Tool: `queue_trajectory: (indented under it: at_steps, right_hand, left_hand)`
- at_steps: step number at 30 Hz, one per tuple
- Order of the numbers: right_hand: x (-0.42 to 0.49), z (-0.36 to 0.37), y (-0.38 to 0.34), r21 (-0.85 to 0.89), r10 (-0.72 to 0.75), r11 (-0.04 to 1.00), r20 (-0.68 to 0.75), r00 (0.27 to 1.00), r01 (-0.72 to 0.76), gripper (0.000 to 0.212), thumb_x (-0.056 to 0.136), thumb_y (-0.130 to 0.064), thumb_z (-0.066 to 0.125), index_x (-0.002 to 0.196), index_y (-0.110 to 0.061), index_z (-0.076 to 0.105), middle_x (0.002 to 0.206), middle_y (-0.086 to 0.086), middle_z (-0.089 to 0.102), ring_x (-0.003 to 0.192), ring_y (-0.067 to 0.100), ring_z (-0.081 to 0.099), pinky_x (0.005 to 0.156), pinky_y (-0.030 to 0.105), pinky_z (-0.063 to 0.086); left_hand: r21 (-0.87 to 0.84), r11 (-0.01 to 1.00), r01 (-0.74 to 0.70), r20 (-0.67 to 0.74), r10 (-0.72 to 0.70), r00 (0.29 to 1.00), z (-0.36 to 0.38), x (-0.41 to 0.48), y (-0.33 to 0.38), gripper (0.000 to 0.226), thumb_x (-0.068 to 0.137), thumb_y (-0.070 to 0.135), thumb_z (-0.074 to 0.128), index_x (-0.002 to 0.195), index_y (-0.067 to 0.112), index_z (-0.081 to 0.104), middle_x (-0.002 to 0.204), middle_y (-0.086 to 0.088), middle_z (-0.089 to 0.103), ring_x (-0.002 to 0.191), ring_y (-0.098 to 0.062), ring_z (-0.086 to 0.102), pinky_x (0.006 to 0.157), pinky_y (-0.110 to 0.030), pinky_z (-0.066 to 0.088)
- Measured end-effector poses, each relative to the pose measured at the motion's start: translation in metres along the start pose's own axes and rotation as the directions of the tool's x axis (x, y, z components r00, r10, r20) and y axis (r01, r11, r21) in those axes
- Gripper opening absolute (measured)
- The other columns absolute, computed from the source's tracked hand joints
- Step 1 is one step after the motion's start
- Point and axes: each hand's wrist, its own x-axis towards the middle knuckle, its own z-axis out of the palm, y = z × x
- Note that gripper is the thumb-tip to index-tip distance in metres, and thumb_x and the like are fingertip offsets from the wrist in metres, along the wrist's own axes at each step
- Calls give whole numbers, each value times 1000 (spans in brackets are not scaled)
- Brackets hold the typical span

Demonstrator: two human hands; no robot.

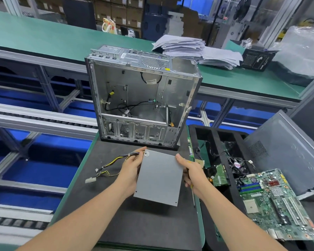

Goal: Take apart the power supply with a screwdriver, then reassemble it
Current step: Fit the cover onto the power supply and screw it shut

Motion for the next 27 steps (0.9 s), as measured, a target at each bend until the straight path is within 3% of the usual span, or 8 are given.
queue_trajectory:
  at_steps: [3, 6, 11, 15, 19, 24, 26, 27]
  right_hand:
    - [4, -1, 4, 36, 30, 999, 19, 999, -31, 53, 68, -73, 80, 82, -21, 84, 71, 0, 68, 42, 15, 29, 42, 26, 27]
    - [7, -4, 10, 104, 36, 994, 22, 999, -38, 53, 75, -68, 81, 87, -16, 81, 69, 3, 61, 44, 15, 32, 40, 23, 25]
    - [7, -15, 22, 372, 63, 926, 16, 998, -64, 39, 82, -55, 76, 81, -17, 82, 71, 0, 65, 39, 9, 35, 34, 20, 19]
    - [8, -29, 35, 507, 74, 859, 18, 997, -73, 39, 80, -53, 79, 88, -16, 82, 72, -2, 58, 39, 9, 31, 35, 21, 20]
    - [7, -35, 39, 538, 70, 839, 29, 997, -75, 37, 80, -53, 78, 91, -18, 83, 75, -2, 59, 39, 9, 33, 33, 21, 24]
    - [11, -31, 35, 479, 44, 877, 25, 999, -51, 47, 81, -56, 77, 106, -16, 79, 80, -1, 65, 43, 10, 44, 35, 22, 25]
    - [14, -27, 32, 439, 37, 898, 17, 999, -41, 52, 82, -59, 77, 112, -16, 75, 89, 0, 74, 54, 16, 62, 39, 24, 37]
    - [16, -24, 29, 411, 46, 910, 24, 999, -52, 52, 84, -61, 75, 111, -17, 77, 99, 3, 78, 67, 22, 72, 48, 28, 49]
  left_hand:
    - [-36, 999, -25, -61, 23, 998, -1, -2, -9, 33, 98, 31, 71, 122, 10, 67, 113, -17, 76, 93, -33, 73, 79, -50, 59]
    - [-61, 993, -98, -32, 96, 995, 0, -11, -11, 27, 89, 27, 76, 110, 10, 75, 107, -17, 77, 92, -29, 74, 75, -40, 61]
    - [-134, 979, -154, 69, 164, 984, 13, -27, -13, 51, 78, 17, 79, 126, 3, 70, 112, -9, 78, 99, -20, 74, 85, -31, 60]
    - [-129, 982, -141, 113, 156, 981, 30, -35, -15, 42, 71, 25, 85, 112, 13, 81, 126, 3, 74, 115, -14, 71, 96, -30, 54]
    - [-61, 981, -185, 103, 191, 976, 38, -35, -20, 44, 66, 36, 92, 107, 23, 83, 135, 16, 68, 119, 5, 64, 88, -14, 49]
    - [-8, 972, -233, 113, 233, 966, 38, -27, -15, 40, 71, 36, 90, 109, 23, 81, 130, 16, 70, 115, -4, 69, 91, -22, 53]
    - [22, 969, -248, 104, 244, 964, 34, -22, -11, 33, 77, 29, 88, 109, 25, 79, 126, 4, 74, 112, -15, 72, 94, -32, 56]
    - [35, 965, -259, 104, 254, 962, 32, -19, -9, 32, 78, 28, 87, 108, 25, 76, 120, -2, 76, 109, -18, 73, 91, -33, 58]
